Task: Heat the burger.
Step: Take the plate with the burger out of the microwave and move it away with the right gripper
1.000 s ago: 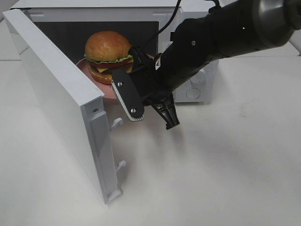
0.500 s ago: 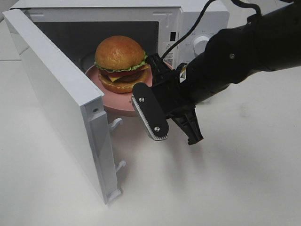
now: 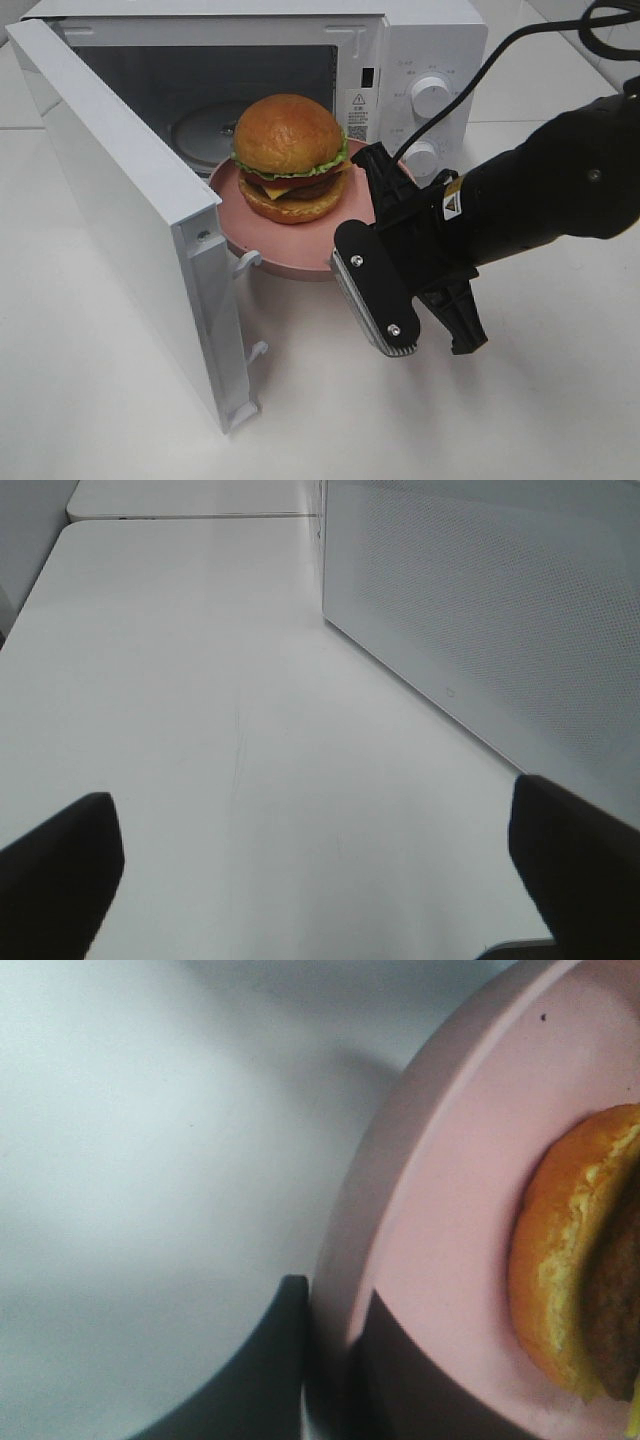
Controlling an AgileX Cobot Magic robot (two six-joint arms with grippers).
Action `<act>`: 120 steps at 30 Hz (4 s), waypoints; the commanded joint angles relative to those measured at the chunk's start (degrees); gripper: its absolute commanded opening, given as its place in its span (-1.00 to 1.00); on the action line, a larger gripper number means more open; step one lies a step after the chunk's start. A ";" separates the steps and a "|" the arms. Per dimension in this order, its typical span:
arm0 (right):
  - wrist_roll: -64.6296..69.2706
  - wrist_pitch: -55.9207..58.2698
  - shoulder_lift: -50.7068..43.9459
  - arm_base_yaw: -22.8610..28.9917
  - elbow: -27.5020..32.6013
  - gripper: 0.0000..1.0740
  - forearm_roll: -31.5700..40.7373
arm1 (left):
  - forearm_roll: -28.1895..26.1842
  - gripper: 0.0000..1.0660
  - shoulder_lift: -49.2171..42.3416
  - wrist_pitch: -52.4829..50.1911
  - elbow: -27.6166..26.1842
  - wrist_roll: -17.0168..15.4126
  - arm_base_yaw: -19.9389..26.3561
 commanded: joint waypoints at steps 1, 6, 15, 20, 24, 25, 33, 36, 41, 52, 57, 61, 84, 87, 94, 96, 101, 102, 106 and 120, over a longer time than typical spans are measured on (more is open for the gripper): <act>-0.34 -3.95 -2.06 -0.23 0.40 -1.00 -0.06 | -0.17 0.86 -0.86 -0.80 0.23 0.00 0.17; 0.11 -3.84 -5.44 -0.23 3.67 -1.00 -0.06 | -0.17 0.86 -0.86 -0.80 0.23 0.00 0.17; 2.58 -3.21 -13.46 -0.23 10.08 -1.00 -0.06 | -0.17 0.86 -0.86 -0.80 0.23 0.00 0.17; 3.32 -0.46 -18.56 -0.23 13.69 -1.00 -0.69 | -0.17 0.86 -0.86 -0.80 0.23 0.00 0.17; 5.33 1.32 -21.72 -0.23 15.87 -1.00 -2.69 | -0.17 0.86 -0.86 -0.80 0.23 0.00 0.17; 6.53 1.78 -22.86 -0.23 16.44 -1.00 -3.38 | -0.17 0.86 -0.86 -0.80 0.23 0.00 0.17; 15.64 9.45 -31.05 -0.23 18.62 -1.00 -11.06 | -0.17 0.86 -0.86 -0.80 0.23 0.00 0.17; 20.80 14.32 -34.95 -0.23 18.96 -1.00 -15.01 | -0.17 0.86 -0.86 -0.80 0.23 0.00 0.17; 29.11 19.25 -39.42 -0.23 18.96 -1.00 -21.31 | -0.17 0.86 -0.86 -0.80 0.23 0.00 0.17; 52.83 25.21 -41.14 -0.23 18.96 -1.00 -37.59 | -0.17 0.86 -0.86 -0.80 0.23 0.00 0.17; 61.02 28.30 -41.14 -0.23 18.96 -1.00 -42.40 | -0.17 0.86 -0.86 -0.80 0.23 0.00 0.17; 68.41 32.60 -41.14 -0.23 18.96 -1.00 -44.29 | -0.17 0.86 -0.86 -0.80 0.23 0.00 0.17; 113.79 49.16 -35.81 -0.23 18.96 -1.00 -55.92 | -0.17 0.86 -0.86 -0.80 0.23 0.00 0.17; 119.35 49.05 -30.77 -0.23 18.96 -1.00 -55.92 | -0.17 0.86 -0.86 -0.80 0.23 0.00 0.17; 130.63 48.99 -23.20 -0.23 18.68 -1.00 -57.70 | -0.17 0.86 -0.86 -0.80 0.23 0.00 0.17; 133.96 48.99 -20.45 -0.23 17.99 -1.00 -57.87 | -0.17 0.86 -0.86 -0.80 0.23 0.00 0.17; 141.35 48.99 -14.04 -0.23 15.81 -1.00 -58.84 | -0.17 0.86 -0.86 -0.80 0.23 0.00 0.17; 142.61 48.99 -12.66 -0.23 15.36 -1.00 -58.96 | -0.17 0.86 -0.86 -0.80 0.23 0.00 0.17; 146.85 48.24 -7.22 -0.23 14.27 -0.99 -59.42 | -0.17 0.86 -0.86 -0.80 0.23 0.00 0.17; 161.23 40.97 8.02 -0.23 13.52 -0.94 -63.43 | -0.17 0.86 -0.86 -0.80 0.23 0.00 0.17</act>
